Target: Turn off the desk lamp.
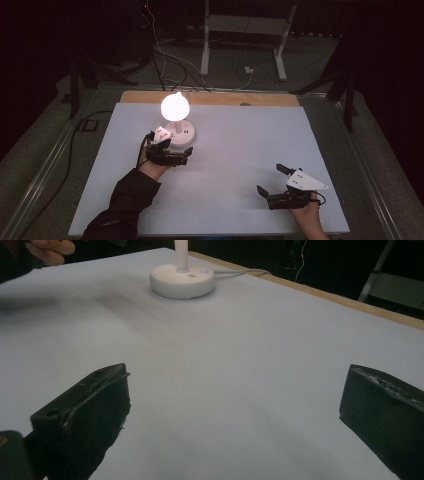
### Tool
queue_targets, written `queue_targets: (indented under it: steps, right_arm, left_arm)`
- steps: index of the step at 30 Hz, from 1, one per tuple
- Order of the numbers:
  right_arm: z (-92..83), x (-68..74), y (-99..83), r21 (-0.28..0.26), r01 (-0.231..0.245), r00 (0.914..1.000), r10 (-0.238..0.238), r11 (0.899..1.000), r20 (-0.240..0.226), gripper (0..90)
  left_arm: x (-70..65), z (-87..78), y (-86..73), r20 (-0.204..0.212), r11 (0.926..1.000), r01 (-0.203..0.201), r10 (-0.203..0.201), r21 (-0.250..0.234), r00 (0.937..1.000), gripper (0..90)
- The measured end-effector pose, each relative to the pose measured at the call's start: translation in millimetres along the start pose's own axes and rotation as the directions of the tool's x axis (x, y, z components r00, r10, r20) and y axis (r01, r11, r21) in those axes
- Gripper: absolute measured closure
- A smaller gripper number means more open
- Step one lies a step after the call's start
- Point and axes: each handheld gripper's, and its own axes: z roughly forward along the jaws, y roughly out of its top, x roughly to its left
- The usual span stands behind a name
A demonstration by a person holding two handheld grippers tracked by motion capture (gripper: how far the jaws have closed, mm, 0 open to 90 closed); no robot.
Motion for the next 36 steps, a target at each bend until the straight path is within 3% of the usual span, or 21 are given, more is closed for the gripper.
queue_targets:
  steps: [5, 7, 12, 19, 21, 28, 36]
  right_arm:
    - [-0.4, -0.7, 0.2, -0.002, -0.002, 1.0000, 0.002, 1.000, 0.005, 0.0]
    - [-0.8, -0.7, 0.1, -0.002, -0.005, 1.0000, 0.005, 1.000, 0.005, 0.0]
    - [-1.0, -1.1, 0.1, -0.004, -0.007, 1.0000, 0.007, 1.000, 0.005, 0.0]
    - [-1.6, -1.5, 0.2, -0.007, -0.008, 1.0000, 0.008, 1.000, 0.006, 0.0]
    - [-1.8, -1.8, 0.3, -0.009, -0.007, 1.0000, 0.007, 1.000, 0.006, 0.0]
    - [-1.6, -1.7, 0.2, -0.009, -0.009, 0.9999, 0.009, 1.000, 0.004, 0.0]
    - [-1.2, -1.5, -0.1, -0.005, -0.010, 1.0000, 0.010, 1.000, 0.002, 0.0]
  left_arm:
    - [-0.3, 8.7, 1.7, -0.037, 0.9999, 0.010, -0.009, 0.013, 0.9993, 2.7]
    - [0.2, 12.6, 2.0, -0.033, 0.9997, 0.021, -0.020, 0.016, 0.9992, 4.2]
    - [-0.4, 20.7, 1.9, -0.069, 0.9999, 0.006, -0.005, 0.014, 0.9976, 9.7]
    - [-2.0, 31.0, 1.6, -0.112, 0.9997, -0.015, 0.017, 0.019, 0.9936, 29.3]
    - [-2.8, 34.0, 1.1, -0.145, 0.9997, -0.020, 0.022, 0.014, 0.9892, 35.9]
    - [1.3, 41.6, 0.7, -0.194, 0.9999, -0.012, 0.014, 0.011, 0.9809, 59.5]
    - [4.8, 49.6, 0.0, -0.209, 0.9990, -0.037, 0.041, 0.023, 0.9771, 76.7]
